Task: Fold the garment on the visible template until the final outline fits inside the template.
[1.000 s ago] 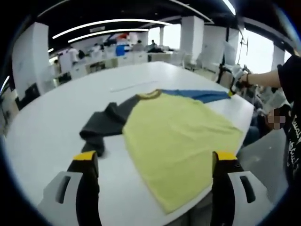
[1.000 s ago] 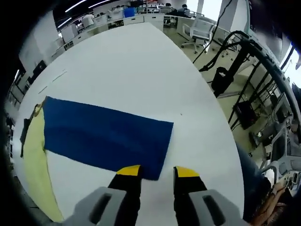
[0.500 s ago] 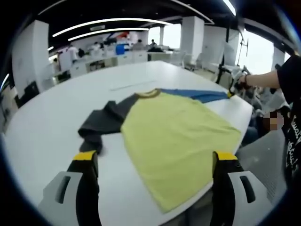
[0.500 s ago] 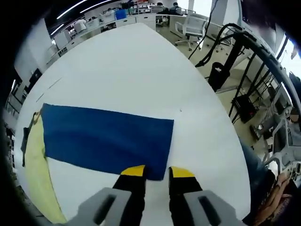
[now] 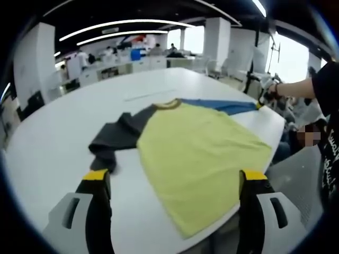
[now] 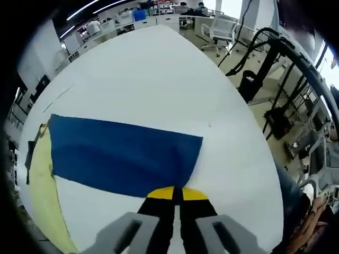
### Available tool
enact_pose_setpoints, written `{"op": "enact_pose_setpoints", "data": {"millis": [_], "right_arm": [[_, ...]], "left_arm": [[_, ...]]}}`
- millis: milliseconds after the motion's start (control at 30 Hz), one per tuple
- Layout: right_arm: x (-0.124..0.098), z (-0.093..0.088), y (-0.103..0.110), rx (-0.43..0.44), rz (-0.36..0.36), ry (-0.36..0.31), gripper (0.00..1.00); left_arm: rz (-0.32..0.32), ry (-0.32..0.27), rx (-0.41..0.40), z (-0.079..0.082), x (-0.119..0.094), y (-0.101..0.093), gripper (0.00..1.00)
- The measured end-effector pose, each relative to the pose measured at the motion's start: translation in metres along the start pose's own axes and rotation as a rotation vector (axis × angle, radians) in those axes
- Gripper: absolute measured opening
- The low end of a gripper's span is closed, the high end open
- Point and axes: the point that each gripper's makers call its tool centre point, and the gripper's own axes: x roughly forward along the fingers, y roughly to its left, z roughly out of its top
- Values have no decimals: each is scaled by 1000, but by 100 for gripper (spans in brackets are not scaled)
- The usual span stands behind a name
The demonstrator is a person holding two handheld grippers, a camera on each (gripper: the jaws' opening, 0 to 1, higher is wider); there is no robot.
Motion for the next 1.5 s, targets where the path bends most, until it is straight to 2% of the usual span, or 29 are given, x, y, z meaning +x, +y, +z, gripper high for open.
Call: {"op": "enact_pose_setpoints", "data": {"millis": [33,267,333,567,800,1033,1367,1500], "right_arm": [[0,1,0,-32,-4,-4,0],[1,1,-1,-26,-5,-10,0],[1,1,-1,-23,-9,-14,0],[-1,4,0,-12,-9,-25,0],[-10,11,5,-19,10,-48,0],[-22,28,21,-49,46,-87,0],[-22,52,35,-97,79,-114,0],[-24,59,49,-127,108,-125,0]], "left_arm": [[0,-2,1,0,0,0,97],[-5,3,-6,-3,3,-2,96],[8,-1,10,-1,2,0,95],[14,-29,-10,9,-3,6,97],[8,-3,-12,2,-2,4,98],[-6,-4,-13,2,0,0,99],[-8,-18,-9,6,-2,0,99],[-9,-13,-14,4,-4,-3,99]]}}
